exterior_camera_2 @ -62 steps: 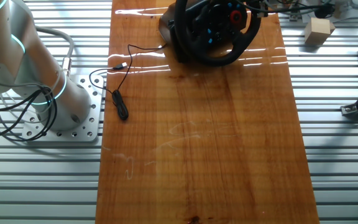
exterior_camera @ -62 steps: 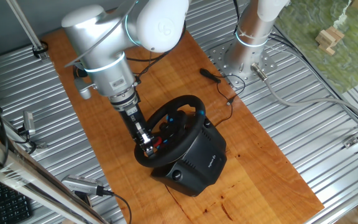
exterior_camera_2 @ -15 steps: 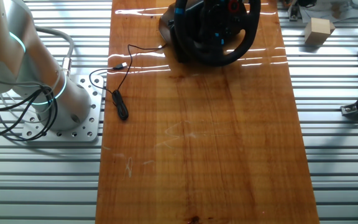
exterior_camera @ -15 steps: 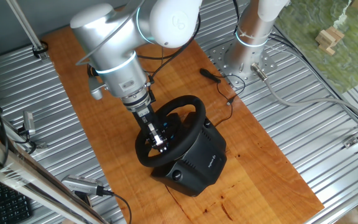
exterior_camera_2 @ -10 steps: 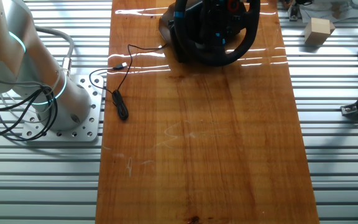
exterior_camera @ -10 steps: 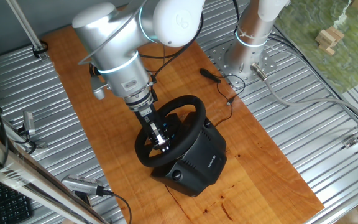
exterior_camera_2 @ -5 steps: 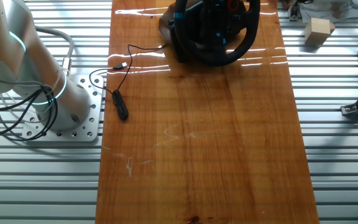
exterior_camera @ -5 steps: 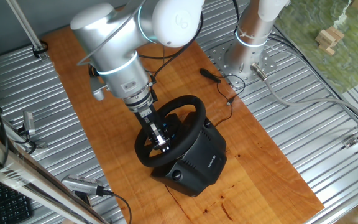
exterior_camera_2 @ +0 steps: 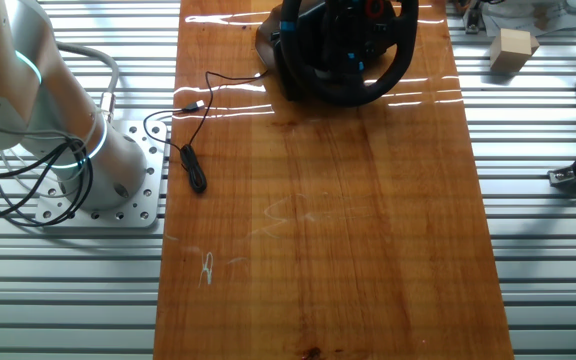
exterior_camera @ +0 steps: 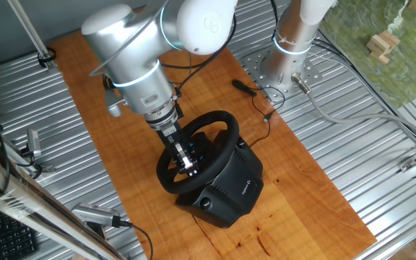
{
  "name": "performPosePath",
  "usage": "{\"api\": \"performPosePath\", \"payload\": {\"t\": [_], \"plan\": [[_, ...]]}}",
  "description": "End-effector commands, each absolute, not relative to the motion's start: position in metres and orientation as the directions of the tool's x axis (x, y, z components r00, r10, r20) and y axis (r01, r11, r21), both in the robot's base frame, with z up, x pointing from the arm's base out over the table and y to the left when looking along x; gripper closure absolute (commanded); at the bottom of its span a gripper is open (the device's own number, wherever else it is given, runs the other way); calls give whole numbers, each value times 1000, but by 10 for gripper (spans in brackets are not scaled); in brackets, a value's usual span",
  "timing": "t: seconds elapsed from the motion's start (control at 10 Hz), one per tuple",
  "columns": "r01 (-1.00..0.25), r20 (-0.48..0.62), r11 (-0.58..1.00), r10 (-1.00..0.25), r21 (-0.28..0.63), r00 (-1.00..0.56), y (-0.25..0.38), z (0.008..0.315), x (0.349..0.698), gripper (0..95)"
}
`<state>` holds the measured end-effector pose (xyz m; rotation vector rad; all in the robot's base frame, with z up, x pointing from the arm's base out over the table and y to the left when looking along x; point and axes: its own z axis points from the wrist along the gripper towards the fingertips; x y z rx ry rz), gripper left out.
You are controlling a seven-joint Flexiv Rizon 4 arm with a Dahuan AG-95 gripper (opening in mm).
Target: Rotate the steering wheel 90 degrees counterclockwise
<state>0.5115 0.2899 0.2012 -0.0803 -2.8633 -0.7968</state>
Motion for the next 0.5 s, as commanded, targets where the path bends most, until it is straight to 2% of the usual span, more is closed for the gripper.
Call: {"api": "performPosePath", "payload": {"t": [0.1,0.5], "plan": [[96,183,857,2,506,-983,290,201,510,950],[93,188,861,-3,500,-982,292,204,508,950]]}}
